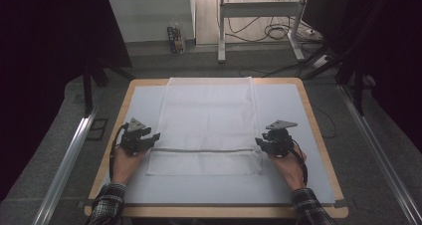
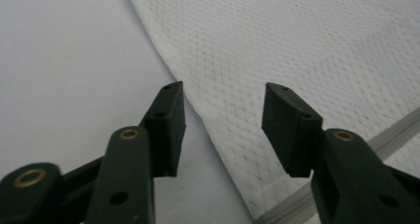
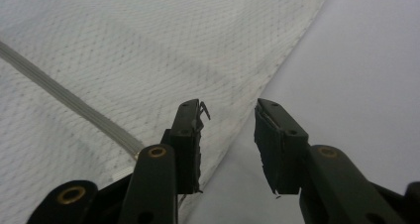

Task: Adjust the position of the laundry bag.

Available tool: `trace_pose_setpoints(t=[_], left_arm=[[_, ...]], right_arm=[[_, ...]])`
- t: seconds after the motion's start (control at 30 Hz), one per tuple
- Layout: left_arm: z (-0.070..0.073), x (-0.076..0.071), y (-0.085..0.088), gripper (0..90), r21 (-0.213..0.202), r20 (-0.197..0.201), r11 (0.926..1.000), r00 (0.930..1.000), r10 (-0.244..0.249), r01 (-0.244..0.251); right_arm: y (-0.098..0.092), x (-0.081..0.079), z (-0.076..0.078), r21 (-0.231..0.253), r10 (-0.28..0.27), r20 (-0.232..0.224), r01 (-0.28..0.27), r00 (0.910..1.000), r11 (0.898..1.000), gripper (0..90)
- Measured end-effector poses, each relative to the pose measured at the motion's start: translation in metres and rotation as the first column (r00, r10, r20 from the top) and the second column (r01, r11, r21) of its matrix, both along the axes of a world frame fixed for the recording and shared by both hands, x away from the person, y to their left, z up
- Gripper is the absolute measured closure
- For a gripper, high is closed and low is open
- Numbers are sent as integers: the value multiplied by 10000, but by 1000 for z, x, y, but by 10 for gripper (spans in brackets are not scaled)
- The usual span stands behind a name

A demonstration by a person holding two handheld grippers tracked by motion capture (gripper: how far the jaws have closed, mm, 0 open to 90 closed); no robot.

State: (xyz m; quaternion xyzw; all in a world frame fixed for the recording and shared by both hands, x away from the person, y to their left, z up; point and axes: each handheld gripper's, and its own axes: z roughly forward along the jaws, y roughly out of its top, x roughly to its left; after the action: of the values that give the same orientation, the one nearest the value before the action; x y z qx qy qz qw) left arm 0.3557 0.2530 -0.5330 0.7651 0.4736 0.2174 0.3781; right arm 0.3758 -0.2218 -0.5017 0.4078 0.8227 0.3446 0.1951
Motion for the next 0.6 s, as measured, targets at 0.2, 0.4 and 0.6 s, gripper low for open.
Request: trace_pose_setpoints(t=[0.2,0.4,0.6], left_arm=[[-1,5,-7,554,240,-111,9996,9998,-147,150],[-4,7,-9,583,374,-226,9993,9997,80,-72],[-11,10,-9,531,452,-527,9986,9982,280,-257]], right_arm=[[0,9,-3,-144,-59,17,59,10000,9999,638],[5,21,-7,-135,-143,-80,142,9999,9998,695],[10,28,-12,-319,-228,-174,223,9996,9992,664]])
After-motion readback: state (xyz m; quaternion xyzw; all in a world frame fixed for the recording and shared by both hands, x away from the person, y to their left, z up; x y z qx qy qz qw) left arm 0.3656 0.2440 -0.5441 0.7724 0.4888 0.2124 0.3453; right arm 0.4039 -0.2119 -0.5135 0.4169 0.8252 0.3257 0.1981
